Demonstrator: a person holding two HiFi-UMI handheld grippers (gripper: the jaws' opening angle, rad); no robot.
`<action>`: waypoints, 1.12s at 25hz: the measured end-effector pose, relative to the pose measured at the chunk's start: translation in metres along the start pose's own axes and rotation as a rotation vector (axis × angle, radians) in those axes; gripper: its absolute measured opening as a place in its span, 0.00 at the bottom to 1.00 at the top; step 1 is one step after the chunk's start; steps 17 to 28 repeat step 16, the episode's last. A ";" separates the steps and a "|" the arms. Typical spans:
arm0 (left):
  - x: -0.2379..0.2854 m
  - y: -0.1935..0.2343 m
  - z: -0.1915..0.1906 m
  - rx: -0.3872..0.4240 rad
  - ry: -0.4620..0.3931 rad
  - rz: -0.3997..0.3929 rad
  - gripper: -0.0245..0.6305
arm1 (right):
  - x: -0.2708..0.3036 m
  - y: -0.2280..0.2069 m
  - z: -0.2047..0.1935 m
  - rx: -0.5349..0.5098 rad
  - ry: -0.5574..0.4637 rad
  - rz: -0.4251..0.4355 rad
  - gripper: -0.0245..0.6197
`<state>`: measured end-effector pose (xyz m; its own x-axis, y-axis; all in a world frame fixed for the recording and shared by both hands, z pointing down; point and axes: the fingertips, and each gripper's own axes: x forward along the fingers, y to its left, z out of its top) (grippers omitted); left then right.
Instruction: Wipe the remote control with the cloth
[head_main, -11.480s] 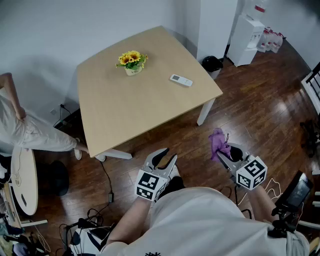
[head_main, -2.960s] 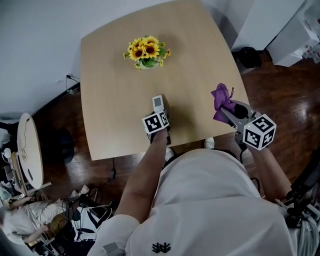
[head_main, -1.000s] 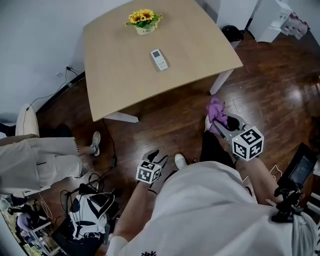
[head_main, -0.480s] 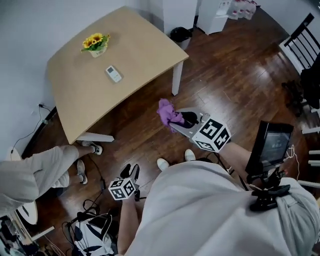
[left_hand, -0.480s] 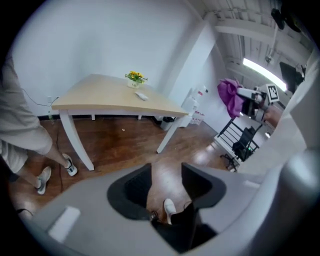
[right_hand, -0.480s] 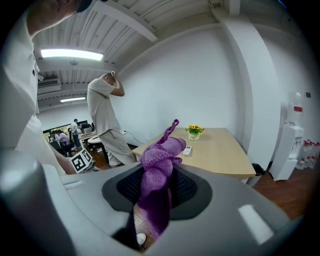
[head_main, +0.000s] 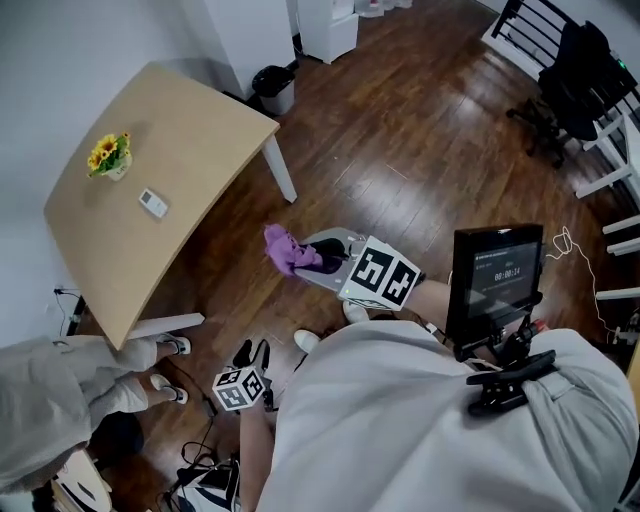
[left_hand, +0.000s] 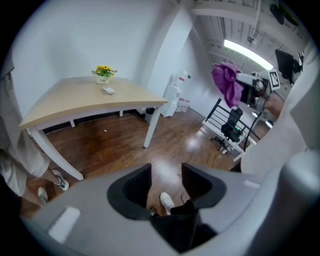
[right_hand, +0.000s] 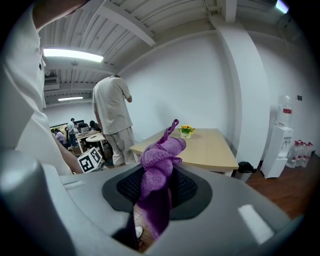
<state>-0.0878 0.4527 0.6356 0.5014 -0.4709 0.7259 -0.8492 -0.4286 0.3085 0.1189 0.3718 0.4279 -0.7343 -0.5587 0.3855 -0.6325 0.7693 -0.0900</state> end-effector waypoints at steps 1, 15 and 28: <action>0.004 0.001 -0.007 0.006 0.022 0.015 0.36 | -0.006 -0.003 -0.004 0.002 -0.001 -0.005 0.23; -0.017 -0.009 -0.340 -0.163 0.880 0.031 0.31 | -0.042 -0.008 -0.035 -0.041 0.018 0.024 0.23; -0.019 -0.022 -0.356 -0.159 0.902 -0.008 0.31 | -0.044 -0.008 -0.040 -0.043 0.023 0.024 0.23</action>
